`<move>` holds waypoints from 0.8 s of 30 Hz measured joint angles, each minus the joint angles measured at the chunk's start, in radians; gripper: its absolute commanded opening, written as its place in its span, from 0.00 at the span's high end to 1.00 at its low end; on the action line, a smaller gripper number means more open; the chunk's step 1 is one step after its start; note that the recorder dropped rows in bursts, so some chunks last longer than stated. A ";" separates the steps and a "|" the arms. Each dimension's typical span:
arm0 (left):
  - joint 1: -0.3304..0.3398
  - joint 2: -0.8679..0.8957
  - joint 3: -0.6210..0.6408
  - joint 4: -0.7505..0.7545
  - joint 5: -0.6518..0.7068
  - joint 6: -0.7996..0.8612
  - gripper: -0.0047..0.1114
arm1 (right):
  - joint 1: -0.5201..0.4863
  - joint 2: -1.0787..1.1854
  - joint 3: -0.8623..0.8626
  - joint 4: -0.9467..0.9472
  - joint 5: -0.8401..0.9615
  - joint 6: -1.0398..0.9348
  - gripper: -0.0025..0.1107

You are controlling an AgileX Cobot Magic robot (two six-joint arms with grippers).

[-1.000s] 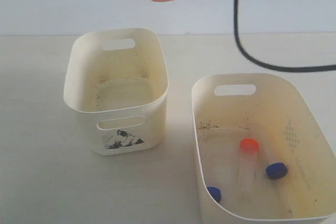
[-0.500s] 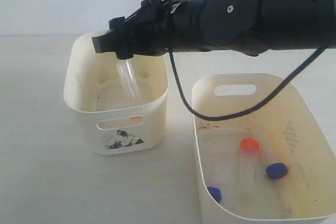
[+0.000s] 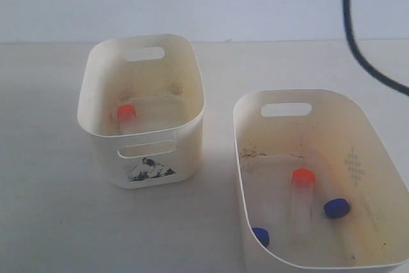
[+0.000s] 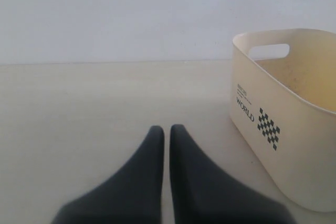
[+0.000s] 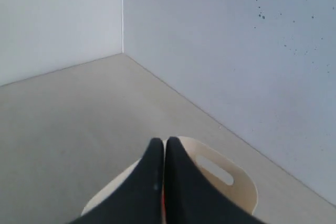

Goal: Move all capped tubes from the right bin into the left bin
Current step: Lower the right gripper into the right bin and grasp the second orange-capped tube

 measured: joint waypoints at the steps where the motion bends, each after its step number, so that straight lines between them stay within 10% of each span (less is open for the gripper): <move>1: 0.000 0.000 0.000 0.000 0.000 0.000 0.92 | -0.011 -0.024 0.000 -0.029 0.034 0.040 0.98; 12: 0.000 0.000 0.000 0.000 0.000 0.000 0.92 | -0.157 -0.086 0.000 -0.443 0.698 0.881 0.98; 24: 0.000 0.000 0.000 0.000 0.000 0.000 0.92 | -0.159 0.150 0.000 -0.470 0.950 1.000 0.98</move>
